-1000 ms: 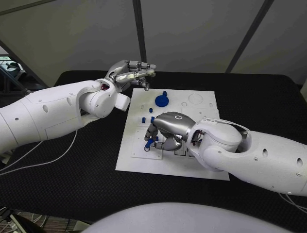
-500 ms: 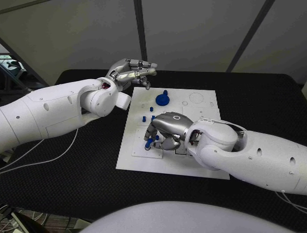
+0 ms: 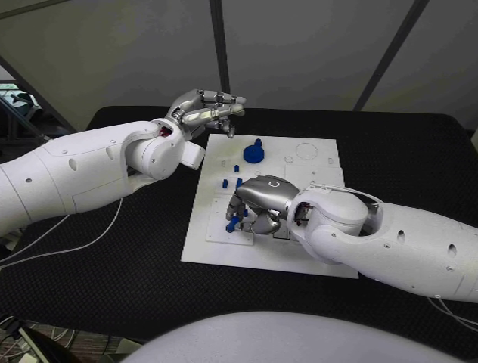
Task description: Assemble the parts on the task board
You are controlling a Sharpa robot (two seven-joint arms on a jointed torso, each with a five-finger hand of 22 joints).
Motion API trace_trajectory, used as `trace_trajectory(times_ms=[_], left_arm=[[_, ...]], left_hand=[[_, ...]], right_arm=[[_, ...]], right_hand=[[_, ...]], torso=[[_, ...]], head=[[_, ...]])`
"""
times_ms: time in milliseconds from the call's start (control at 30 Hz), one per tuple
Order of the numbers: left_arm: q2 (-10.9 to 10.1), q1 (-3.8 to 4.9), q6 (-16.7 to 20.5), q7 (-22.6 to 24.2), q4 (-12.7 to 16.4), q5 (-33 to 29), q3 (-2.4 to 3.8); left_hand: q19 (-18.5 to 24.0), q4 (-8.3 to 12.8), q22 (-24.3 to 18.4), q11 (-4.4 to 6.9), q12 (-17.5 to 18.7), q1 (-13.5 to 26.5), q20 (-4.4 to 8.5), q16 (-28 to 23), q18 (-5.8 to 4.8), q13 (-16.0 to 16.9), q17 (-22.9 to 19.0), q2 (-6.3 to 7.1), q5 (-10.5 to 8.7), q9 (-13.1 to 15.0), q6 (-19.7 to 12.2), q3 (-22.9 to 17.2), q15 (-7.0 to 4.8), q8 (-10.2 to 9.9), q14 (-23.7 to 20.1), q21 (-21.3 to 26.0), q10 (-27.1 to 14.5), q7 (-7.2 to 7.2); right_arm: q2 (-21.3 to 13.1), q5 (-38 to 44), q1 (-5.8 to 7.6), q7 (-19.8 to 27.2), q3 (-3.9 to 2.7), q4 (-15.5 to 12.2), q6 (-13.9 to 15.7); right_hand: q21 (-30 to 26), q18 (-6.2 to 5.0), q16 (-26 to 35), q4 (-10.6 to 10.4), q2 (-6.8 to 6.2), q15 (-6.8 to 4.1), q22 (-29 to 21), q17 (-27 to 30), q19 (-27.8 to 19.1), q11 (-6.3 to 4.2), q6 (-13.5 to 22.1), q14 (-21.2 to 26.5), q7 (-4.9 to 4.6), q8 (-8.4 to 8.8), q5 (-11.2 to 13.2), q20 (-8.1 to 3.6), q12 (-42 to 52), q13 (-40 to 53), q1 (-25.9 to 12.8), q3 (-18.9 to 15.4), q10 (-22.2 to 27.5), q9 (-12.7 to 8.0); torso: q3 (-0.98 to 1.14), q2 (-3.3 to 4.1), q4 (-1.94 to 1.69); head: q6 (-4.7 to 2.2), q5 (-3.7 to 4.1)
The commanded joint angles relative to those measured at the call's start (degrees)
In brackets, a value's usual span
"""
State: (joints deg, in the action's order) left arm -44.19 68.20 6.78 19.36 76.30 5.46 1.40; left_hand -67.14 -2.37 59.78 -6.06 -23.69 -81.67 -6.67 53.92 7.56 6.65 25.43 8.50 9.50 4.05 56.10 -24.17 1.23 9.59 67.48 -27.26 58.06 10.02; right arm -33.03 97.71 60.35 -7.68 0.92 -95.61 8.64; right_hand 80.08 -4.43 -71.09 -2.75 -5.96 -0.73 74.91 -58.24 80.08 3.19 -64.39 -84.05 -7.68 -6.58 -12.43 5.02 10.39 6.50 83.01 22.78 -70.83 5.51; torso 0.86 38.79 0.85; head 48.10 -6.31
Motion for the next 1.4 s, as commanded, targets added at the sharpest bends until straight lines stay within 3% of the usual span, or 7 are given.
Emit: trace_trajectory(times_ms=[33,533,767,967,1167,1400], left_arm=[[0.02,0.11,-0.62,0.11,0.09,-0.18,0.05],[-0.04,0.13,-0.62,0.11,0.17,-0.18,0.05],[-0.10,0.14,-0.61,0.07,0.20,-0.18,0.05],[-0.10,0.16,-0.68,-0.02,0.22,-0.18,0.05],[-0.08,0.16,-0.74,-0.10,0.19,-0.18,0.05],[-0.08,0.16,-0.78,-0.18,0.16,-0.18,0.05]], left_hand=[[0.45,-0.05,-0.10,0.03,-0.36,0.17,-0.08,-0.23,2.91,0.01,-0.09,-0.59,0.10,-0.07,0.22,0.44,0.02,0.23,-0.47,0.28,-0.26,0.18],[0.45,-0.05,-0.10,0.03,-0.36,0.17,-0.08,-0.23,2.91,0.01,-0.09,-0.59,0.10,-0.07,0.22,0.44,0.02,0.23,-0.47,0.28,-0.26,0.18],[0.45,-0.05,-0.10,0.03,-0.36,0.17,-0.08,-0.23,2.91,0.01,-0.09,-0.59,0.10,-0.07,0.22,0.44,0.02,0.23,-0.47,0.28,-0.26,0.18],[0.45,-0.05,-0.10,0.03,-0.36,0.17,-0.08,-0.23,2.91,0.01,-0.09,-0.59,0.10,-0.07,0.22,0.44,0.02,0.23,-0.47,0.28,-0.26,0.18],[0.45,-0.05,-0.10,0.03,-0.36,0.17,-0.08,-0.23,2.91,0.01,-0.09,-0.59,0.10,-0.07,0.22,0.44,0.02,0.23,-0.47,0.28,-0.26,0.18],[0.45,-0.05,-0.12,0.03,-0.37,0.19,-0.08,-0.23,2.91,0.01,-0.11,-0.60,0.10,-0.08,0.21,0.47,0.03,0.23,-0.47,0.30,-0.27,0.19]], right_arm=[[0.15,0.97,0.06,-0.80,0.03,0.11,-1.94],[0.90,1.33,0.04,-1.01,0.46,0.56,-2.94],[1.20,1.31,0.04,-0.73,0.66,0.91,-2.19],[1.33,1.29,0.04,-0.59,0.72,1.03,-1.63],[1.28,0.91,0.04,-0.01,0.74,0.98,0.73],[0.71,-0.54,0.01,1.80,0.74,0.43,5.79]], right_hand=[[-0.14,0.89,0.04,0.03,0.13,-0.49,1.86,0.13,-0.20,0.10,-0.36,-1.02,0.08,-0.39,-0.23,0.07,-0.32,0.08,0.37,0.16,-0.27,0.09],[-0.44,0.80,0.22,-0.02,-0.08,-0.31,1.50,0.49,-0.58,0.34,0.19,-0.90,-0.17,0.06,-0.19,0.16,-1.01,0.02,-0.17,0.08,0.05,-0.04],[-1.60,0.47,0.80,-0.56,-1.11,0.82,0.10,1.58,-1.87,1.73,4.07,-0.55,-1.25,2.57,-0.23,0.96,-3.90,-1.01,-1.72,0.18,4.00,-1.00],[-2.75,0.07,1.24,-0.82,-2.10,1.28,-1.25,2.41,-3.03,2.28,6.48,-0.26,-1.19,3.08,-0.20,1.56,-5.02,-1.73,-2.62,-0.01,6.79,-1.50],[-4.29,-0.39,1.48,-0.80,-2.79,1.69,-3.04,3.03,-4.48,2.77,8.98,-0.04,-1.12,3.04,-0.37,1.94,-5.50,-2.33,-3.08,-0.61,9.91,-1.69],[-4.81,-0.53,1.73,-0.84,-3.07,1.85,-3.61,3.54,-4.89,2.98,9.83,0.11,-1.24,2.99,-0.52,2.14,-5.28,-2.44,-3.44,-1.35,11.16,-1.66]], torso=[[-0.03,-0.01,0.01],[-0.01,-0.03,0.01],[-0.03,-0.05,0.03],[-0.02,-0.04,0.00],[0.00,-0.02,0.05],[0.06,-0.03,0.06]], head=[[0.08,-0.09],[0.17,-0.25],[0.17,-0.31],[0.19,-0.36],[0.21,-0.38],[0.16,-0.36]])
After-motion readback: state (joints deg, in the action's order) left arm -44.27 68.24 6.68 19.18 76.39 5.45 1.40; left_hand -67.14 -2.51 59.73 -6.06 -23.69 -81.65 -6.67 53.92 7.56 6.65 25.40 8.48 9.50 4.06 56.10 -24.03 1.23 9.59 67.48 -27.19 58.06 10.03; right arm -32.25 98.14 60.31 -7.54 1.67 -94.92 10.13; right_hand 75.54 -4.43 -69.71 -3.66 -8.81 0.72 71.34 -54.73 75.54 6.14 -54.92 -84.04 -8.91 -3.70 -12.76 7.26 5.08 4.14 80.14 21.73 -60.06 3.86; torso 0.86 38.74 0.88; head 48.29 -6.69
